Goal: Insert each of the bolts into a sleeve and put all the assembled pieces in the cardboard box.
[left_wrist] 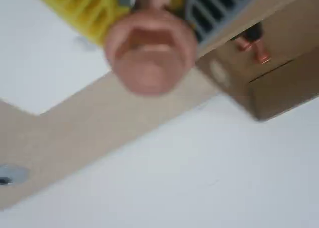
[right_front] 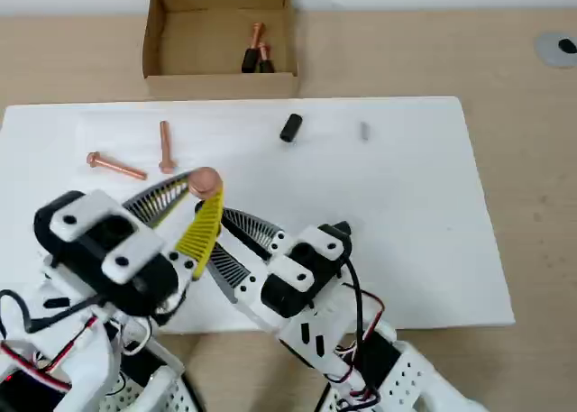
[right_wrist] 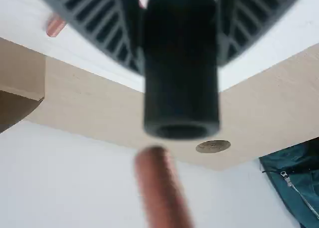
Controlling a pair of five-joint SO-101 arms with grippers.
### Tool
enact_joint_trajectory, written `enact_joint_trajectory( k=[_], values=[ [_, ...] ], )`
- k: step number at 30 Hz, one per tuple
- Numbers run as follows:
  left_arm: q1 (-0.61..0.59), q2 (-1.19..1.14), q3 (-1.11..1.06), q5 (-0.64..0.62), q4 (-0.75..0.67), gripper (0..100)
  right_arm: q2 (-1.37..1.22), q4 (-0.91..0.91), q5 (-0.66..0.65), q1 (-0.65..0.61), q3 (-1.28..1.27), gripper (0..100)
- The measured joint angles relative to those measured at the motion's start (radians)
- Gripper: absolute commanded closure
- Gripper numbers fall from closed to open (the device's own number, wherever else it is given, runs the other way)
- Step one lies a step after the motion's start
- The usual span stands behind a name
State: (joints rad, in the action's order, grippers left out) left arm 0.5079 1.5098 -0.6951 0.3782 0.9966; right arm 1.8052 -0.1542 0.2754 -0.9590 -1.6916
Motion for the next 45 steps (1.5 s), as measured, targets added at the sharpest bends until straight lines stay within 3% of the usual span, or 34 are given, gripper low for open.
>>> enact_joint_trajectory(
  k=[8, 31, 37, 45],
  values=[
    [-0.133, -0.002, -0.049, -0.114, -0.005, 99, 0.000, 0.000, 0.000, 0.000, 0.000, 98.8],
    [-0.135, 0.000, 0.069, -0.247, -0.005, 99, 0.000, 0.000, 0.000, 0.000, 0.000, 98.8],
    [-0.048, -0.002, 0.069, -0.259, 0.028, 99, 0.000, 0.000, 0.000, 0.000, 0.000, 98.8],
    [-0.038, 0.000, 0.069, -0.259, 0.044, 99, 0.000, 0.000, 0.000, 0.000, 0.000, 98.8]
  ],
)
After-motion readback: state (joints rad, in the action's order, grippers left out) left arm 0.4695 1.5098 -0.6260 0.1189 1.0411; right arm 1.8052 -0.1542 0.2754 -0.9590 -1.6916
